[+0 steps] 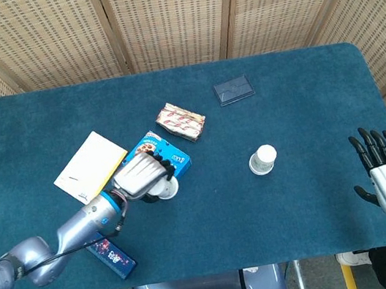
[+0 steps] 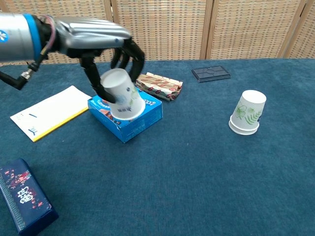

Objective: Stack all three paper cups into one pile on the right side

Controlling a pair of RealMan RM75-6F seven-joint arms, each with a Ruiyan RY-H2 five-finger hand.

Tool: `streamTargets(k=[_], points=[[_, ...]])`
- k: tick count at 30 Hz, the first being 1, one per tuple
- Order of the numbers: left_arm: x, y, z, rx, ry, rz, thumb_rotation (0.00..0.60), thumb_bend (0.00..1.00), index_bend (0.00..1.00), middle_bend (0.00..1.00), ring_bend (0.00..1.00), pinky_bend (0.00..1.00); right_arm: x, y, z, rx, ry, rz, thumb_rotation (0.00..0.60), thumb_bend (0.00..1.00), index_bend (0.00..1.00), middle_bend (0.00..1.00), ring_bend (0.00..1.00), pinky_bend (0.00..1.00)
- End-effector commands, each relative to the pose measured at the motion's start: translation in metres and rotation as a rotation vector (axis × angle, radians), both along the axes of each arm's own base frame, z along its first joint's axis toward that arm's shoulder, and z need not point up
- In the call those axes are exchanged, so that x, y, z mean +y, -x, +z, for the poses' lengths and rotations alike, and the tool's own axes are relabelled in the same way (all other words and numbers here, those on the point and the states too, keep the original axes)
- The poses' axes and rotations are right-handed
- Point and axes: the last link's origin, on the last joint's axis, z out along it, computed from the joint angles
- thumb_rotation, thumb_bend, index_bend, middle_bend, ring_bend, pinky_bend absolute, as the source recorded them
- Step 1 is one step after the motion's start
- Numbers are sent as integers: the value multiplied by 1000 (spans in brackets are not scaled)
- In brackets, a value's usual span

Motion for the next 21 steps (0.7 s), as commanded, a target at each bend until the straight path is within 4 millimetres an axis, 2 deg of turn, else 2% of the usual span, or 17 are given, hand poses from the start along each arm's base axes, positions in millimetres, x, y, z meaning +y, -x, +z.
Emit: streamTargets(k=[1,6,10,12,13,14,15,17,18,21], points=[[-13,-31,-37,8,71,-55,600,30,521,497,482,475,2,0,-1,11,-4,0,600,0,7,0,0,0],[-19,-37,-68,33,106,-66,600,30,526,497,482,475,2,0,-3,19,-23,-14,600,0,6,0,0,0],[-20,-34,-83,58,114,-68,600,27,534,499,482,475,1,0,-3,16,-28,-22,600,0,7,0,0,0],[-21,-32,-88,61,117,-67,600,10,502,480,473,468,1,0,-3,14,-28,-22,600,0,7,0,0,0],[-21,-31,-89,62,120,-67,600,5,467,460,454,457,1,0,-3,14,-29,-22,600,0,6,0,0,0],[-22,-28,-90,74,129,-70,600,0,366,401,396,426,1,0,-3,13,-30,-22,600,0,7,0,0,0],[-23,-25,-89,95,139,-80,600,0,222,305,297,375,1,0,-4,14,-33,-24,600,0,7,0,0,0],[-24,-23,-84,103,144,-92,600,0,34,108,104,237,1,0,-4,15,-37,-30,600,0,7,0,0,0],[-24,-23,-81,98,144,-96,600,0,0,33,31,148,1,0,-4,15,-38,-32,600,0,7,0,0,0],[-24,-23,-70,61,126,-101,600,0,0,0,0,16,1,0,-4,14,-41,-34,600,0,7,0,0,0]])
